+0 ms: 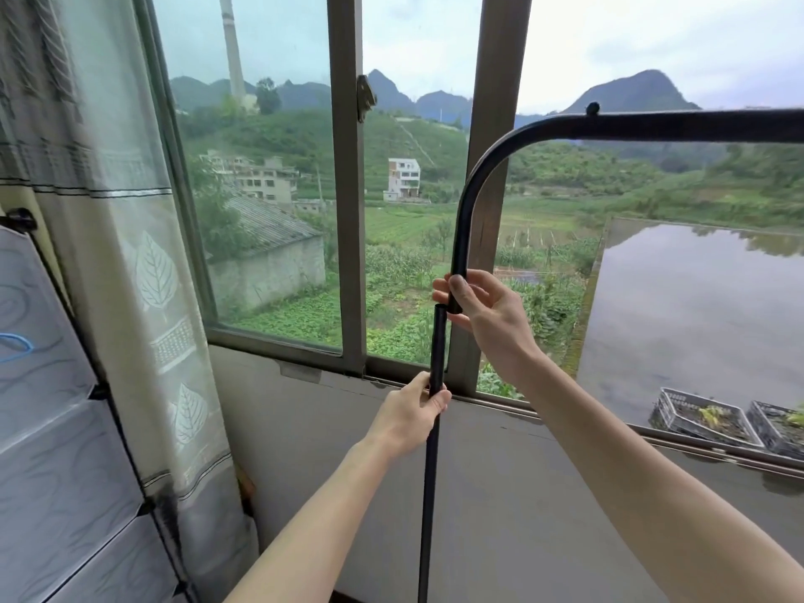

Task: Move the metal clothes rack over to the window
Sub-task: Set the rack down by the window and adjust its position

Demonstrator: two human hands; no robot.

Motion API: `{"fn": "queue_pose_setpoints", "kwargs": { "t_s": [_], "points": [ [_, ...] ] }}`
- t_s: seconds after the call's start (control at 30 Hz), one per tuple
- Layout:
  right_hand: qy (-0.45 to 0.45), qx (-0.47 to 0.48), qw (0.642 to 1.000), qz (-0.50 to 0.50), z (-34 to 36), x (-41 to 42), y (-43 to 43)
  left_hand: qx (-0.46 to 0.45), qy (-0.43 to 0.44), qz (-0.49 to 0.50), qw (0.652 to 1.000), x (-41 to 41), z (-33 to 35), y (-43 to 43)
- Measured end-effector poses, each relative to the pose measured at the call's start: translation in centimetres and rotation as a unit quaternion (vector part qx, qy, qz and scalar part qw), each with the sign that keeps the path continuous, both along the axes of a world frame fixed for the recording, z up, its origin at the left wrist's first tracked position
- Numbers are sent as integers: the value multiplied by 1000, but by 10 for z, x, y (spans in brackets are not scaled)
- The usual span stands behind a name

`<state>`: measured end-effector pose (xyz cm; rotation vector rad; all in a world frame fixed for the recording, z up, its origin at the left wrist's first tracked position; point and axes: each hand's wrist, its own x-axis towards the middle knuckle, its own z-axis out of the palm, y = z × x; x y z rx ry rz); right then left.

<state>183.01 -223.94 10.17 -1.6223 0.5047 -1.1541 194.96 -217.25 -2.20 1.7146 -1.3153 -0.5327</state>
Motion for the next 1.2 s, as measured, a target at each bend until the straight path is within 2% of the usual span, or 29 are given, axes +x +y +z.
{"fn": "queue_pose_setpoints", "kwargs": {
  "t_s": [0.1, 0.9, 1.03, 1.2],
  "points": [
    [-26, -3, 1000, -3, 3, 5, 7, -5, 3, -12, 1000, 0, 1, 3],
    [-31, 6, 999, -31, -10, 13, 12, -18, -7, -63, 998, 2, -2, 0],
    [41, -40, 997, -55, -21, 15, 9, -15, -2, -59, 998, 9, 0, 0],
    [71, -134, 984, -90, -29, 17, 9, -26, 14, -50, 998, 12, -4, 1]
  ]
}}
